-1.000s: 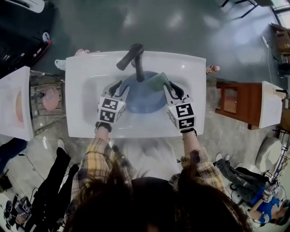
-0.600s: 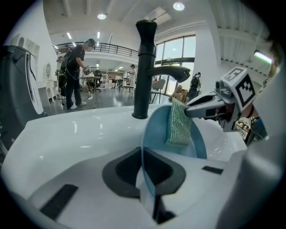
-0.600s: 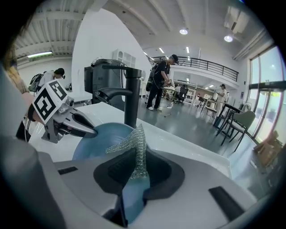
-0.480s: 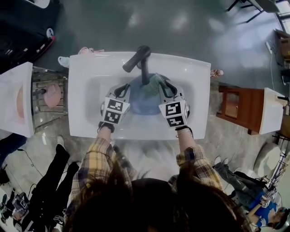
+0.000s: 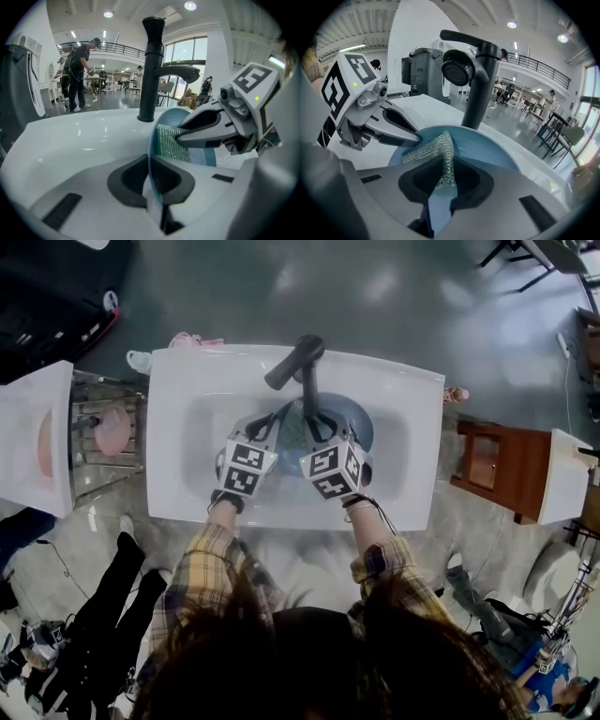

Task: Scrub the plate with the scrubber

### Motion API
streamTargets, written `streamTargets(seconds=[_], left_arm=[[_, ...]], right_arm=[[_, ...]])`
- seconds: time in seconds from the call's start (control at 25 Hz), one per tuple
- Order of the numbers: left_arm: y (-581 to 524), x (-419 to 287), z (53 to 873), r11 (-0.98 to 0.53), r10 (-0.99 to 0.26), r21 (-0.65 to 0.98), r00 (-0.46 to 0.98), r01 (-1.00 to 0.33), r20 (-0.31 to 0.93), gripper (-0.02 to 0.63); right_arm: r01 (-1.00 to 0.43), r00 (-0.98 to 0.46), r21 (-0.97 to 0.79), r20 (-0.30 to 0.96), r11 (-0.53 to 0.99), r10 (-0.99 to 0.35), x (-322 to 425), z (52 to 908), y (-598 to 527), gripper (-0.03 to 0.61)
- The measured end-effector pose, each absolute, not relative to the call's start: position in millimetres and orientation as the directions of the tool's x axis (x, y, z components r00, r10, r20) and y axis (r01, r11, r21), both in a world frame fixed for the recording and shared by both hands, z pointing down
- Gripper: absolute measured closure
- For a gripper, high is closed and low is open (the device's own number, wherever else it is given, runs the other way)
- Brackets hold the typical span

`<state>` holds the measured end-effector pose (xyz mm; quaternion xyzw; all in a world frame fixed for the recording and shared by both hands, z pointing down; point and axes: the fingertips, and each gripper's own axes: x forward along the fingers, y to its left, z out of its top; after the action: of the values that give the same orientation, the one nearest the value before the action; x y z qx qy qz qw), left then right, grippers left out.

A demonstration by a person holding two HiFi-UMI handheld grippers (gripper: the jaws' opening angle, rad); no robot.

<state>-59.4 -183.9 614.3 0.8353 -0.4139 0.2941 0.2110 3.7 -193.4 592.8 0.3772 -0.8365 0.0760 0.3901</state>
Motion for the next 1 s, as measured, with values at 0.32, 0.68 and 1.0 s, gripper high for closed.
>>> streamTargets(seconds=[0.32, 0.68, 1.0], left_arm=[[-180.7, -65.3, 620.2, -0.558, -0.567, 0.105, 0.471, -0.823, 0.676, 0.588], [-174.4, -66.6, 627.7, -0.564, -0.556, 0.090, 0.458, -0.821, 0.694, 0.588], [-160.9, -69.6, 632.7, -0.603, -0.529, 0.082, 0.475, -0.793, 0.703, 0.583]], right_arm=[[-0.619, -0.402, 0.175, 0.767, 0.766, -0.500, -8.5, 613.9, -172.1, 0.502], [-0.592, -0.352, 0.148, 0.837, 0.792, -0.419, 17.1, 637.7, -143.5, 0.502], [-0.555, -0.298, 0.185, 0.866, 0.811, -0.401, 50.1, 642.2, -128.7, 0.500]])
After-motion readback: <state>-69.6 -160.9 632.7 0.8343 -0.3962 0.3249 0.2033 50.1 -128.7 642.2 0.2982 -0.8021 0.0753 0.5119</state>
